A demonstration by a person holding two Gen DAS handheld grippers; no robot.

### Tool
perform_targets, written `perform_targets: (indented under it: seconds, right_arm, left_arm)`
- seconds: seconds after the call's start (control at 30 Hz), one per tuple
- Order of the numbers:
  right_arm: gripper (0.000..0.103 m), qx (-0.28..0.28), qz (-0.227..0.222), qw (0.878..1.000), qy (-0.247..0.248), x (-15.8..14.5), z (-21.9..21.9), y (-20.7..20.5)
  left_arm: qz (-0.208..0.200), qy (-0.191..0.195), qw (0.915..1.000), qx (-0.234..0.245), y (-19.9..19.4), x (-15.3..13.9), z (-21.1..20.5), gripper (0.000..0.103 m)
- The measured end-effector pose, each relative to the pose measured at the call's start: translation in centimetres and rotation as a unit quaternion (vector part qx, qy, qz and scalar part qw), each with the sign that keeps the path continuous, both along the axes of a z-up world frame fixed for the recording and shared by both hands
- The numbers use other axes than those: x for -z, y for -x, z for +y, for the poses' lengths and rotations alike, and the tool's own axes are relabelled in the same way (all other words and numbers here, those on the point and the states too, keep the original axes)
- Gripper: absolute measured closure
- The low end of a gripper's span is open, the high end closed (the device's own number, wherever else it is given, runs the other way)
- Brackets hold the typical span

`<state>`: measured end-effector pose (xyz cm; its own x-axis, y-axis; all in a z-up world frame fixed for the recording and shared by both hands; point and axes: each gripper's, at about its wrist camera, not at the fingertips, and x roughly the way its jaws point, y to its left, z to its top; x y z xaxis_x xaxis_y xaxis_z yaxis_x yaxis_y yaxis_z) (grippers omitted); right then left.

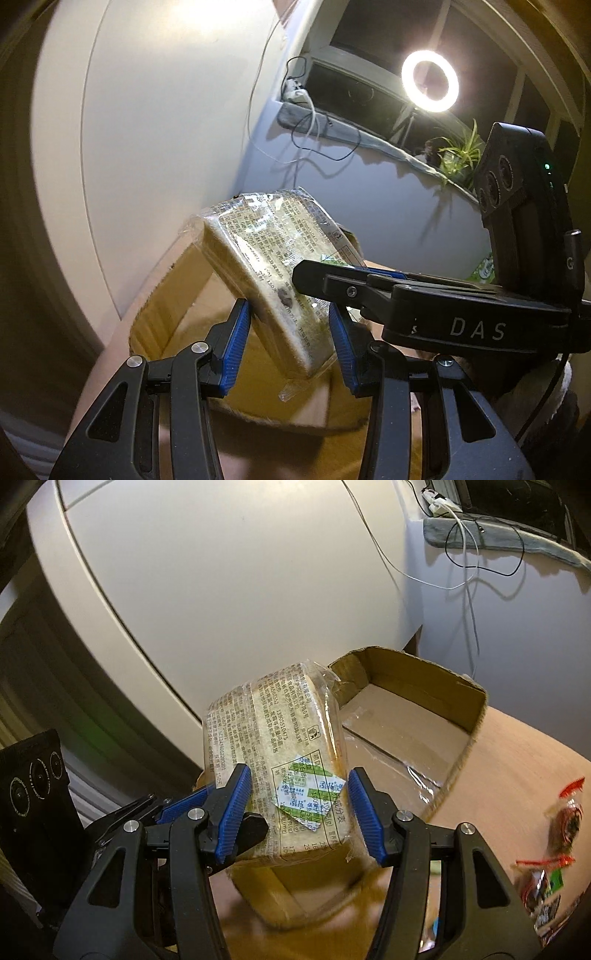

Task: Organize snacks
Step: 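Lift the bread loaf with both grippers and carry it into the cardboard box, then open both grippers to release the bread and withdraw from the box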

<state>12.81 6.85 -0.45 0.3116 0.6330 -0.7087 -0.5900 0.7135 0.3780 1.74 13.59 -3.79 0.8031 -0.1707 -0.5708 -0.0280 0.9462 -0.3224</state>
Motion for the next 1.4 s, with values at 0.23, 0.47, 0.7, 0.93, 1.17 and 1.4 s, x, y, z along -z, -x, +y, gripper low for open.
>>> perform_targets:
  seconds: [0.23, 0.47, 0.7, 0.93, 1.17, 1.4]
  right_arm:
    - [0.045, 0.014, 0.020, 1.000, -0.001, 1.3, 0.5, -2.3]
    - [0.045, 0.023, 0.033, 0.999, 0.003, 2.2, 0.4, -3.4]
    - [0.023, 0.049, 0.022, 0.998, 0.028, 2.9, 0.8, -4.0]
    - [0.021, 0.057, 0.007, 0.998, 0.036, 2.0, -0.1, -3.9]
    - [0.020, 0.078, -0.011, 0.996, 0.041, -0.2, -3.2, -2.4]
    - [0.020, 0.127, -0.027, 0.991, 0.045, -1.2, -10.0, 1.0]
  left_arm:
    - [0.026, 0.001, 0.9996, 0.002, -2.4, 0.6, 0.5, 0.062]
    - [0.048, 0.011, 0.9988, 0.005, -4.2, 1.5, 0.6, 0.062]
    - [0.056, 0.002, 0.9984, 0.006, -4.7, 1.4, 0.1, 0.056]
    - [0.041, -0.006, 0.9991, 0.006, -3.8, 0.7, 0.0, 0.055]
    - [0.007, -0.020, 0.9997, 0.015, -1.7, -1.1, -1.3, 0.055]
    - [-0.003, -0.024, 0.9982, 0.054, -0.3, -1.5, -4.3, 0.055]
